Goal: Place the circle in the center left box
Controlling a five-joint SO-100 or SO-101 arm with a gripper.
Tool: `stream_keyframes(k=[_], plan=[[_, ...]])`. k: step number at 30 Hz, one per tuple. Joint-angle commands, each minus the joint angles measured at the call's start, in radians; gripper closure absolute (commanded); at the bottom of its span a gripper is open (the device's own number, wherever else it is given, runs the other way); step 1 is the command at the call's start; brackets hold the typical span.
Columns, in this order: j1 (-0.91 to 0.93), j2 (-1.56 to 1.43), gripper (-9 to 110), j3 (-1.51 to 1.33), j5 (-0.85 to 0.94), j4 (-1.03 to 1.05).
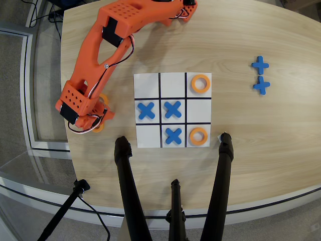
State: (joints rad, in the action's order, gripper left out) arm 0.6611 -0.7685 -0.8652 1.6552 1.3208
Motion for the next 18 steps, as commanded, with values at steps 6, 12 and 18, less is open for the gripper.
stream_keyframes(k=[6,12,18], plan=[[-0.018,0.000,92,-0.044,-0.009,0.020],[-0.015,0.008,100,-0.040,-0.018,0.048],[-0.015,0.008,102,-0.038,-0.026,0.058]])
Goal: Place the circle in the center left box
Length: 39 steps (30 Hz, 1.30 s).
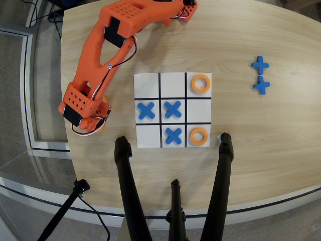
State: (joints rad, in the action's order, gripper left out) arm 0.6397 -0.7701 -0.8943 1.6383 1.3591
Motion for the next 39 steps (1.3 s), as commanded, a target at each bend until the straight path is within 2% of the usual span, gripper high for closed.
stream_keyframes(k=[1,8,15,24,30,33,39], plan=[[0.006,0.009,102,-0.009,-0.012,0.023],[0.005,-0.031,102,0.014,-0.023,0.097],[-0.098,-0.333,102,-0.138,-0.028,0.143],[-0.426,-0.948,102,-0.775,-0.160,-0.133],[-0.670,-1.281,102,-1.039,-0.275,-0.140],[-0.781,-1.362,102,-1.118,-0.331,-0.150],[-0.942,-1.316,102,-1.138,-0.416,-0.244]])
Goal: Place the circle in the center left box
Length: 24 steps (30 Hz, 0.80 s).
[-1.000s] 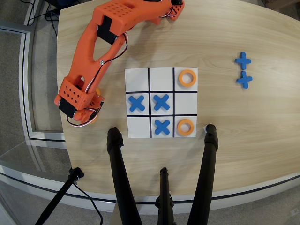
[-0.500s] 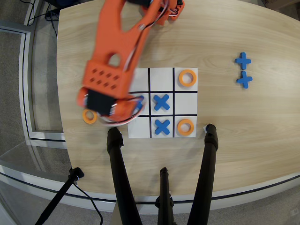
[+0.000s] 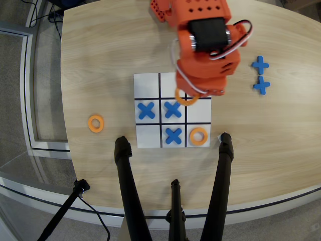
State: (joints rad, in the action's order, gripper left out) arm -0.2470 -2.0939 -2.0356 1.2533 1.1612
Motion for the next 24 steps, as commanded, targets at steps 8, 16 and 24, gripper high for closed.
stream_keyframes(k=[8,16,24], plan=[[-0.176,0.212,102,0.048,-0.092,-0.167],[-0.160,0.457,102,0.202,-0.106,-0.207],[-0.126,0.624,102,0.311,-0.109,-0.239]])
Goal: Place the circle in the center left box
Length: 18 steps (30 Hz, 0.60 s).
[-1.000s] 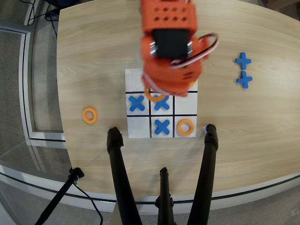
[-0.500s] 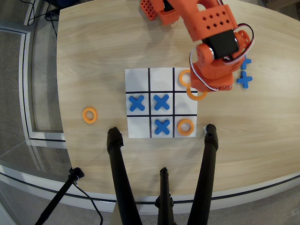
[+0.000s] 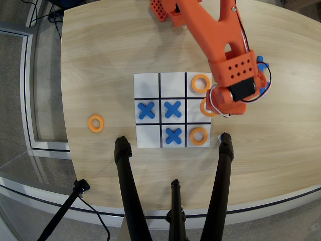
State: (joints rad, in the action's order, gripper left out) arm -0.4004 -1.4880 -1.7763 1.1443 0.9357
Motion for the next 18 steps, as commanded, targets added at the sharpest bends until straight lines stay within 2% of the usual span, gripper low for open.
stream_keyframes(k=[1,18], plan=[[0.034,0.029,102,0.058,0.003,-0.018],[0.101,0.155,102,0.060,0.034,-0.066]])
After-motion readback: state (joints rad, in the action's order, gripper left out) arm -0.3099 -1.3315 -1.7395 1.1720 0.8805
